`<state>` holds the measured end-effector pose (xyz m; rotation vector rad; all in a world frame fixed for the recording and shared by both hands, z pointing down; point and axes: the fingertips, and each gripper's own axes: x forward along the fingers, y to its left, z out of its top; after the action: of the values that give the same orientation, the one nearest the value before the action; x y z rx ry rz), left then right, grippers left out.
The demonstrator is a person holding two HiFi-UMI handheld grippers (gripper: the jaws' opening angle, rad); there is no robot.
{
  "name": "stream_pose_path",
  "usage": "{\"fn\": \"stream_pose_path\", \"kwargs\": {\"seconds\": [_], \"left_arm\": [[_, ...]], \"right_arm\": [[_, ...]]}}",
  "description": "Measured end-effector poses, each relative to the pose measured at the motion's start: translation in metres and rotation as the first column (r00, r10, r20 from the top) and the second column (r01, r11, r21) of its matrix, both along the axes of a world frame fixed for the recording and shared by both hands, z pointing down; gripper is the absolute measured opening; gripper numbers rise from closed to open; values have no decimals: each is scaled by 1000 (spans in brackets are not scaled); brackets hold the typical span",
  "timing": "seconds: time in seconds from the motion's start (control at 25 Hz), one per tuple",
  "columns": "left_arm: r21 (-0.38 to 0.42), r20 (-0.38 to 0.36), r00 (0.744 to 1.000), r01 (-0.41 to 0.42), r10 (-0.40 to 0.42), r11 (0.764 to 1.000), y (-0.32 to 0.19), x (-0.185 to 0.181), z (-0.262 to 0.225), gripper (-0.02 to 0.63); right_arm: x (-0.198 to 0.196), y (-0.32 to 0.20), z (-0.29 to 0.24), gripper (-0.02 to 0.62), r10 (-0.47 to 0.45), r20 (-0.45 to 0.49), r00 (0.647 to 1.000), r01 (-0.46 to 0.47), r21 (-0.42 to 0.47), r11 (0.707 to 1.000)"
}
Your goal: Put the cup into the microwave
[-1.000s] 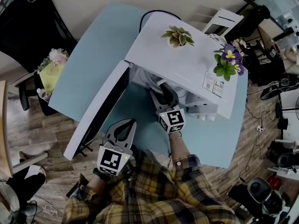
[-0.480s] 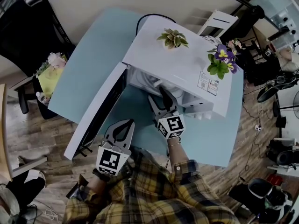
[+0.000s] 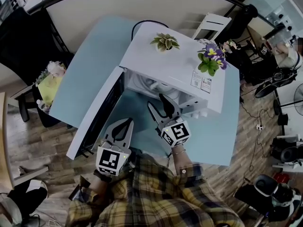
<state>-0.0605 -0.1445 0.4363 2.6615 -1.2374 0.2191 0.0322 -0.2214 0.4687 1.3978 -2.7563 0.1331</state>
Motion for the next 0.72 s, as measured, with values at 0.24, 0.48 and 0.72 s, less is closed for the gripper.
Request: {"fn": "stream_pose_path", "kwargs": {"seconds": [0.24,0.48,0.72], "left_arm": [[40,-9,1000,1,-1,999,-2,1,-17,-9],[68,-19,1000,-14,15,998,-3,9,-31,-9],[94,-28,999,-42,44,995,0,21,-45,-9]], "right_arm": [[8,25,-36,210,-10,10,1000,9,50,999],[29,46,-69,209,25,8,1000,-25,96,995],[48,69,-86,203,71,-18,997,-70,80,994]]}}
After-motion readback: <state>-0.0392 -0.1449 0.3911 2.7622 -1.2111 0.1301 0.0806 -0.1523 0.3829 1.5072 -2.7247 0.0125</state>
